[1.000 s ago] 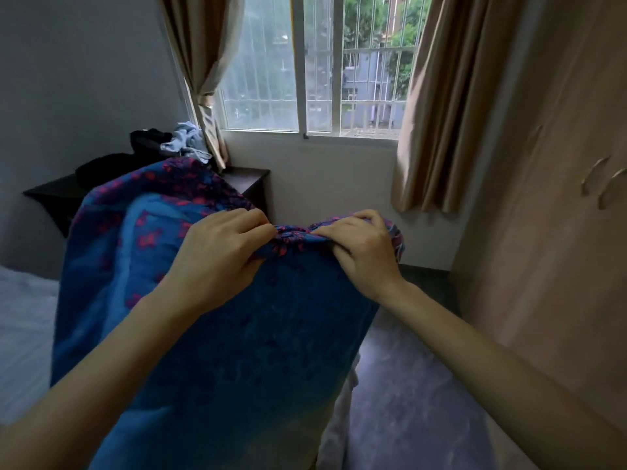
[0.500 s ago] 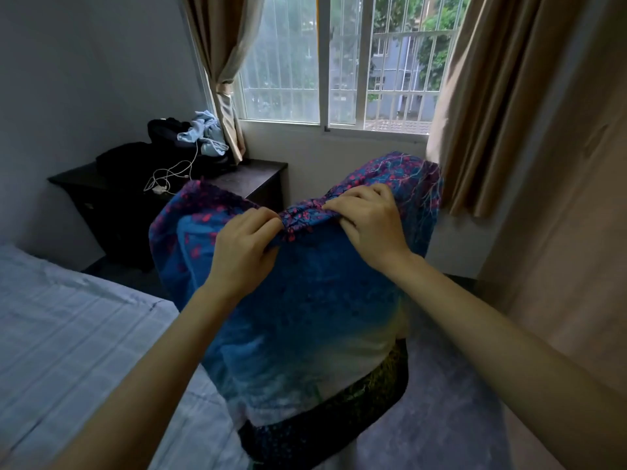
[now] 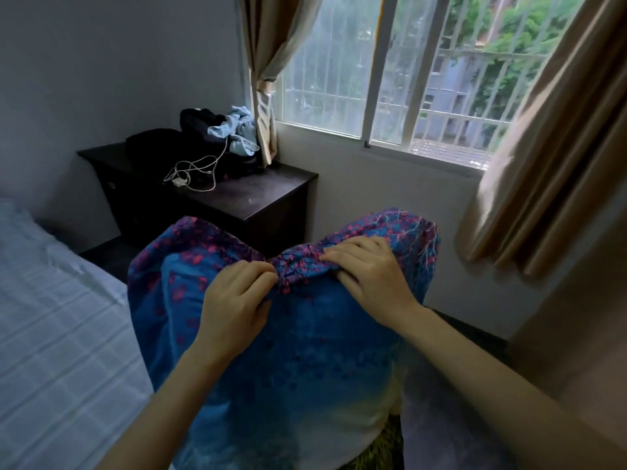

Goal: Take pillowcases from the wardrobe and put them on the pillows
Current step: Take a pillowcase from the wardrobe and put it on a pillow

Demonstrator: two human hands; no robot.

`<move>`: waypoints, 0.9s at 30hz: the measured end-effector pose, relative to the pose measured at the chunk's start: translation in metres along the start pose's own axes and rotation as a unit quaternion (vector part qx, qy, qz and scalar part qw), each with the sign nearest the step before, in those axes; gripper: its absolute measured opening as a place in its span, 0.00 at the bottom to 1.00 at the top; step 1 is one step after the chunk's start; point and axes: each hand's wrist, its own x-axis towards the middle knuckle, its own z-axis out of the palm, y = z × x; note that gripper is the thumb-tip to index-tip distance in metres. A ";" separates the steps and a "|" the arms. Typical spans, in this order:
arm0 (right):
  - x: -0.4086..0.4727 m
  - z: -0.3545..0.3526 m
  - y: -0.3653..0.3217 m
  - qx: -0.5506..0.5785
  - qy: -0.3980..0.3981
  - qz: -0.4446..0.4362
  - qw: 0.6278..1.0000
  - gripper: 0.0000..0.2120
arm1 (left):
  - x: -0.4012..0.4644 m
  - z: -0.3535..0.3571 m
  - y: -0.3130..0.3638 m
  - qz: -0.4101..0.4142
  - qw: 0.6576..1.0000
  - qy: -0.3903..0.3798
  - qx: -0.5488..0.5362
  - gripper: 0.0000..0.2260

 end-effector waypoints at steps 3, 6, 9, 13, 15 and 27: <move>0.015 0.022 0.031 0.023 -0.081 -0.015 0.996 0.14 | 0.004 0.021 -0.016 -0.015 1.000 -0.016 0.021 0.09; 0.035 0.042 0.066 0.046 -0.191 -0.001 0.980 0.24 | 0.013 0.043 -0.030 -0.034 0.998 -0.041 0.037 0.07; 0.063 0.057 0.097 0.061 -0.341 0.006 0.938 0.35 | 0.020 0.063 -0.036 -0.032 0.996 -0.071 0.044 0.08; 0.092 0.079 0.120 0.031 -0.417 -0.043 0.908 0.34 | 0.027 0.088 -0.040 -0.039 0.993 -0.094 0.057 0.14; 0.091 0.093 0.133 0.060 -0.419 -0.061 0.904 0.25 | 0.030 0.103 -0.041 -0.044 0.992 -0.101 0.061 0.13; 0.080 0.150 0.270 0.190 -0.301 -0.076 0.931 0.09 | 0.105 0.208 -0.025 -0.089 0.957 -0.237 0.144 0.10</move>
